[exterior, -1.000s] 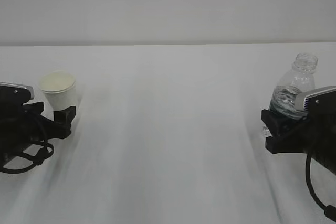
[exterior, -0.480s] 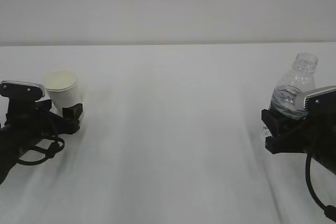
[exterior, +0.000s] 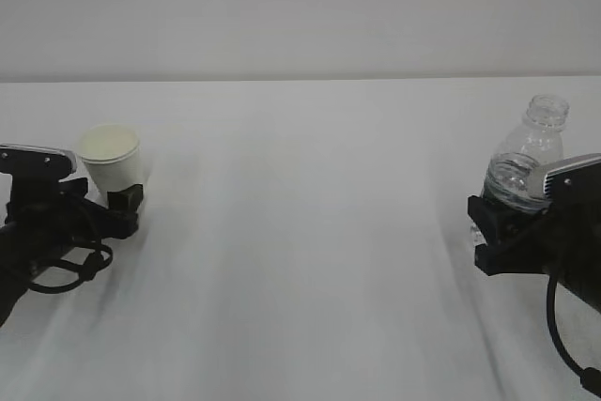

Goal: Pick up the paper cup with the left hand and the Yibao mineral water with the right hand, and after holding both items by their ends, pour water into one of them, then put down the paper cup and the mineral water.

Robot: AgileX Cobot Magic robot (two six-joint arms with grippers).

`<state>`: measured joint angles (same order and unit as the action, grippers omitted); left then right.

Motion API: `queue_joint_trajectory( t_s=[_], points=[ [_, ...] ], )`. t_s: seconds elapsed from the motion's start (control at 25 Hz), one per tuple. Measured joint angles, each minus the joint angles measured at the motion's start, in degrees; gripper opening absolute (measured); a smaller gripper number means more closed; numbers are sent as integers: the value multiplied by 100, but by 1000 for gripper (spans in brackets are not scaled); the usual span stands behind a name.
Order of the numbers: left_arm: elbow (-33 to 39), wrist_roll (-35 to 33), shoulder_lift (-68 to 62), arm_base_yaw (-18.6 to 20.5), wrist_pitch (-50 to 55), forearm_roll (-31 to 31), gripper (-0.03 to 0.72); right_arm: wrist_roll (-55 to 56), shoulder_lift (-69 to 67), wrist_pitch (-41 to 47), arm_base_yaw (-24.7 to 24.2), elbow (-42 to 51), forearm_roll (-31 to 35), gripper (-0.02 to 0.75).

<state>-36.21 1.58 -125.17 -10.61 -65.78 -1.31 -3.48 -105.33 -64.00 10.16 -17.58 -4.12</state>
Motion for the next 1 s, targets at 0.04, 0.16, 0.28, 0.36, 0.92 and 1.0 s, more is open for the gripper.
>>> queue_joint_trajectory(
  t_s=[0.04,0.16,0.28,0.36,0.92,1.0],
  points=[
    [-29,0,0,14,0,0,625,0,0,0,0,0,0,415],
    [-142,0,0,36,0,0,625,0,0,0,0,0,0,415],
    [-302,0,0,36,0,34,625,0,0,0,0,0,0,415],
    [-366,0,0,36,0,42,625,0,0,0,0,0,0,415],
    [-633,0,-125,36,0,55,625,0,0,0,0,0,0,415],
    [-658,10,-224,36,0,131,625,0,0,0,0,0,0,415]
  ],
)
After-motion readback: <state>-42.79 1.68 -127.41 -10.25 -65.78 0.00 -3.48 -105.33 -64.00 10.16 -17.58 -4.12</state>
